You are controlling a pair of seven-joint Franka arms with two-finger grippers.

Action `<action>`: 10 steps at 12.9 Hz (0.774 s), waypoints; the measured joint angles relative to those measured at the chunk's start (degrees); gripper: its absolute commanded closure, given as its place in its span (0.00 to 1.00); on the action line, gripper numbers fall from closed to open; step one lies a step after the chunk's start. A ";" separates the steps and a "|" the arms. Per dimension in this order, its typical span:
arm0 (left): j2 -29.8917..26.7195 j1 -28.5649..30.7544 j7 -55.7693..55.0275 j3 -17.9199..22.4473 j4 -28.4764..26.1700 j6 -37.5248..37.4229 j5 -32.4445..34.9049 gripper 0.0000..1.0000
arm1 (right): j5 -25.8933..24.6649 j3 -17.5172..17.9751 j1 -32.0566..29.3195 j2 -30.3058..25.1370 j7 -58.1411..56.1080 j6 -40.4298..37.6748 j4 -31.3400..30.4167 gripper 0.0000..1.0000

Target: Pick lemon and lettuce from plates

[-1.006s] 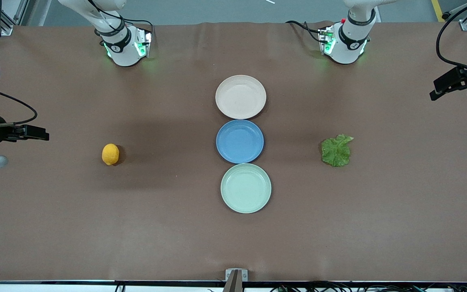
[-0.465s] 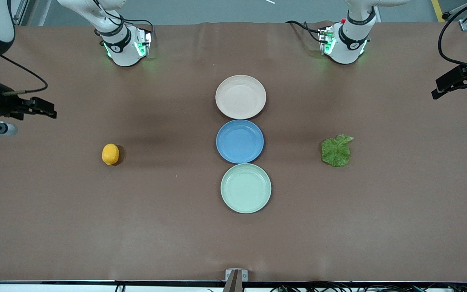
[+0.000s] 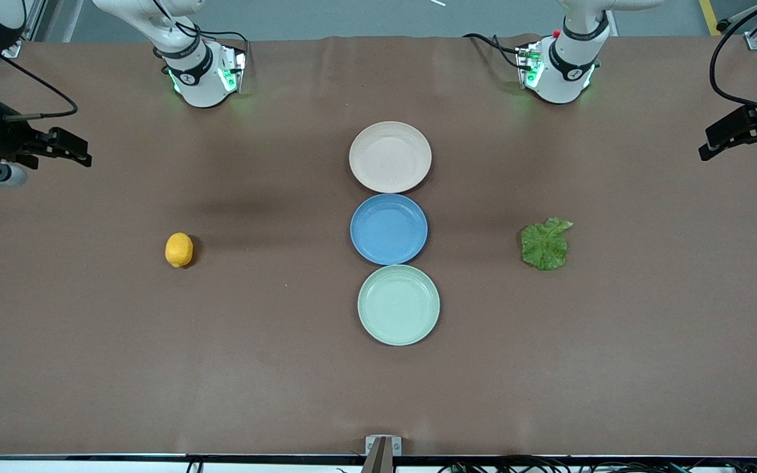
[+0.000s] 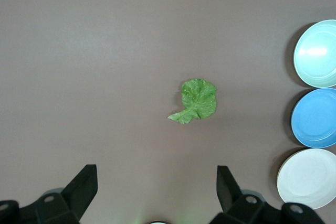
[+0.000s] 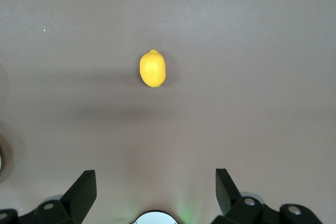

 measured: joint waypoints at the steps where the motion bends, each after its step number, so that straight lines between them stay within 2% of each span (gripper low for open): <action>1: 0.00 -0.01 0.00 0.00 0.00 0.00 0.00 0.00 | 0.00 0.00 0.19 -0.92 0.00 0.01 -0.69 0.00; 4: 0.00 -0.01 0.00 0.01 0.25 0.00 0.00 0.00 | 0.00 -0.07 0.29 -2.72 0.00 0.02 -1.68 0.00; 10: 0.00 0.02 0.00 0.13 0.40 0.61 0.00 0.00 | 0.89 -0.37 0.29 -2.85 0.03 3.24 -2.09 0.00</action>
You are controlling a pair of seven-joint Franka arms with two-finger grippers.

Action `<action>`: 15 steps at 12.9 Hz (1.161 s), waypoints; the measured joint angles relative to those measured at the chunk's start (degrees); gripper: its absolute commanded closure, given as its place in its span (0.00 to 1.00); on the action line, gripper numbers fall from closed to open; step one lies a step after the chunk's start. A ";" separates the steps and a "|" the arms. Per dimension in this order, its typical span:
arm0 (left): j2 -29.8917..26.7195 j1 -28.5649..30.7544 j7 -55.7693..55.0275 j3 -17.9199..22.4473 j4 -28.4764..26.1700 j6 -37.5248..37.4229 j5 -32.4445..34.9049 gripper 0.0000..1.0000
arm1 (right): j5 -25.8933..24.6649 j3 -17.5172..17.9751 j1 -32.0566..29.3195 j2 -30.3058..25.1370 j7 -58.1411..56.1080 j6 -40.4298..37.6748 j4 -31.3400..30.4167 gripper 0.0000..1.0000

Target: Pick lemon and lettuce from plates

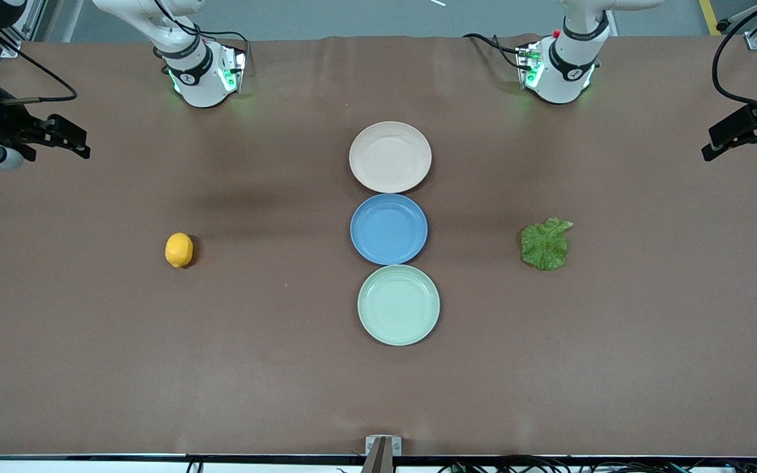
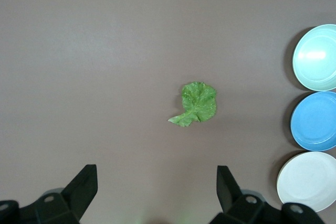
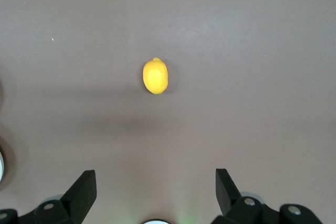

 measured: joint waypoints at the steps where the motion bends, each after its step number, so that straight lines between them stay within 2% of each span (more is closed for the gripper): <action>1: 0.00 -0.01 0.00 -0.01 0.00 0.35 0.00 0.00 | 1.01 -0.16 -0.02 0.01 0.02 0.95 -0.04 0.00; 15: 0.00 -0.55 0.00 -0.30 0.01 1.14 0.00 0.00 | 2.02 -0.49 -0.28 3.19 -0.12 5.33 -0.31 0.00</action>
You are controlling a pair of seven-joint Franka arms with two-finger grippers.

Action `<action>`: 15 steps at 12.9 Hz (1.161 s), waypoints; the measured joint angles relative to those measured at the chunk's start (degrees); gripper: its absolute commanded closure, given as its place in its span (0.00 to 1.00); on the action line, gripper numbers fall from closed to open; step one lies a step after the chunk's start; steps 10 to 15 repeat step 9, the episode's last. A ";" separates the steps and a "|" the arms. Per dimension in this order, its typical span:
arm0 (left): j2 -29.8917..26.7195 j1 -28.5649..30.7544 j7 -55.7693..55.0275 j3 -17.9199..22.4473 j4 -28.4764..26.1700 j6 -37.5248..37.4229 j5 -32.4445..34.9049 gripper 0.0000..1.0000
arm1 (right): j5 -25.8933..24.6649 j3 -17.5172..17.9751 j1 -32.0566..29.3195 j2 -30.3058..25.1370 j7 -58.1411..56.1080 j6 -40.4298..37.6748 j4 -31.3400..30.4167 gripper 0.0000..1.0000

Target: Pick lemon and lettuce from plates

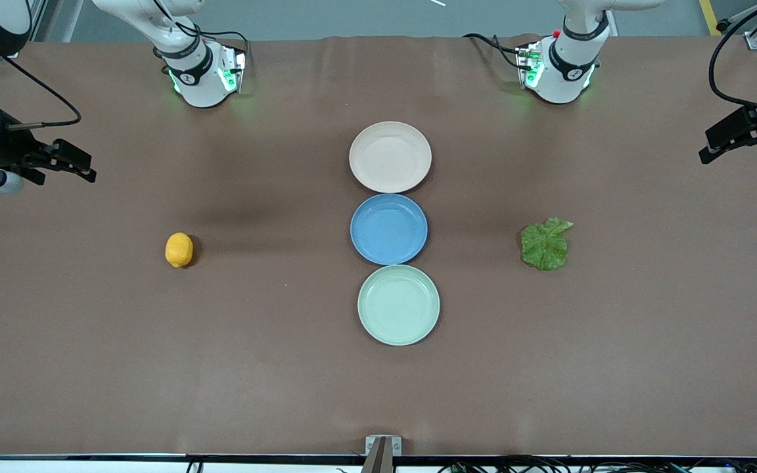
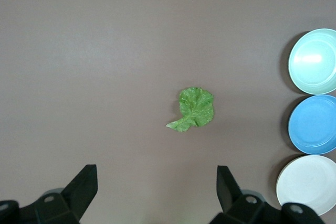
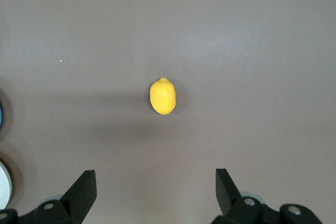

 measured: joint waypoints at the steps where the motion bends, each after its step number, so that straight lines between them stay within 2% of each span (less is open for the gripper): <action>1: 0.00 0.00 0.00 -0.01 0.00 0.00 0.00 0.00 | -0.23 0.01 0.00 0.01 -0.04 0.00 0.01 0.00; 15: 0.03 0.00 0.00 -0.07 0.00 0.23 0.00 0.00 | -1.14 0.03 0.01 0.10 -0.08 -0.02 0.03 0.00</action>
